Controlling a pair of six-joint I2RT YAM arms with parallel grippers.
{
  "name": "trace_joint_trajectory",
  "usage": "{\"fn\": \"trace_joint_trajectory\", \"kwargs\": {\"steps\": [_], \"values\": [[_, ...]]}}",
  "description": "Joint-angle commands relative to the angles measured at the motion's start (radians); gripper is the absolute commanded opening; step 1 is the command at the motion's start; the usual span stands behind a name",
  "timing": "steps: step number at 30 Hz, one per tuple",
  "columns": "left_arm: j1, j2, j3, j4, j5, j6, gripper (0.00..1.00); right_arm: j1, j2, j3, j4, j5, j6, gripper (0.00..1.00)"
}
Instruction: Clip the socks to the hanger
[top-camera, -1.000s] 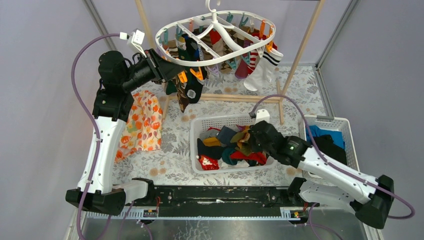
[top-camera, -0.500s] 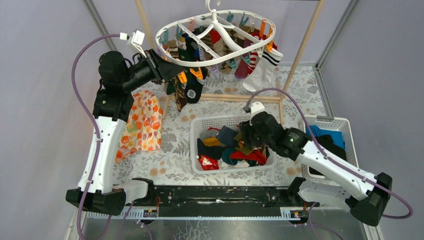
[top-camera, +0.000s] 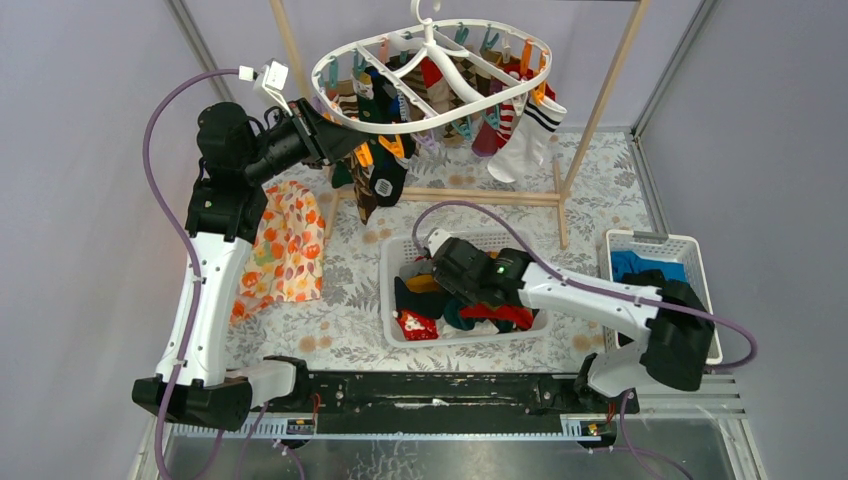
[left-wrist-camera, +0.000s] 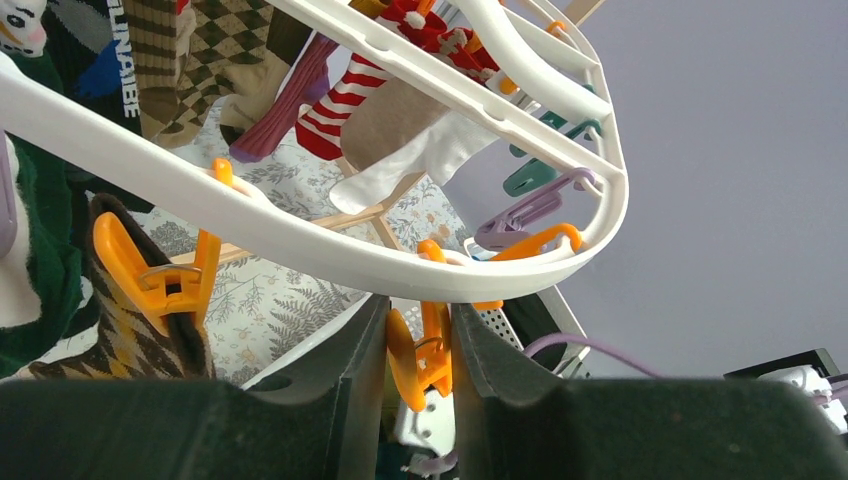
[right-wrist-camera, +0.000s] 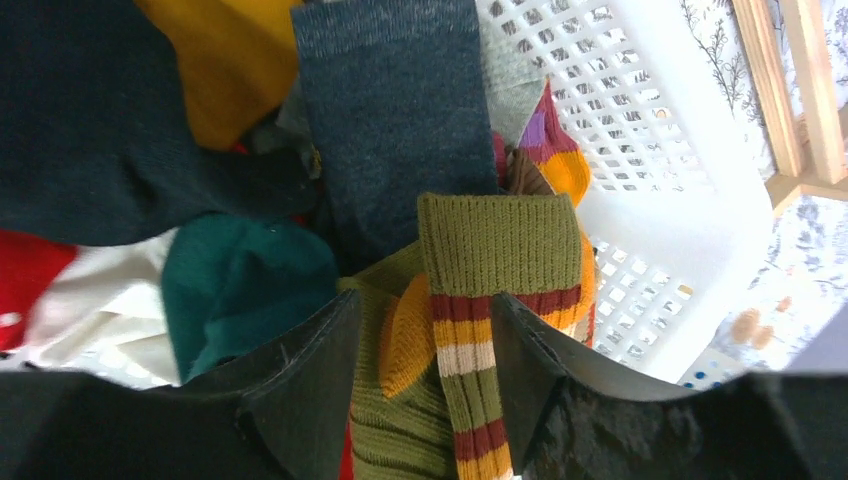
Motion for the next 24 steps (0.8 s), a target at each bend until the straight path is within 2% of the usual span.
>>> {"fn": "trace_joint_trajectory", "kwargs": {"steps": [1,7,10,12,17,18,24], "values": [[0.009,-0.018,-0.007,0.051,0.015,0.002,0.0,0.043,0.062,0.057,-0.047,0.17,-0.127,0.56],[0.011,-0.021,0.0,0.046,0.015,-0.002,0.0,0.07,0.154,0.082,-0.039,0.269,-0.203,0.5],[0.013,-0.021,0.003,0.044,0.015,0.002,0.0,0.079,0.177,0.079,-0.024,0.299,-0.22,0.41],[0.015,-0.023,0.005,0.042,0.016,0.002,0.0,0.08,0.183,0.08,-0.015,0.313,-0.222,0.33],[0.017,-0.021,0.003,0.043,0.02,0.001,0.0,0.083,0.152,0.093,-0.001,0.32,-0.201,0.03],[0.017,-0.021,0.003,0.042,0.02,0.002,0.0,0.082,0.139,0.097,0.005,0.324,-0.197,0.0],[0.017,-0.021,0.006,0.042,0.021,0.0,0.0,0.082,-0.011,0.13,0.093,0.266,-0.132,0.0]]}}
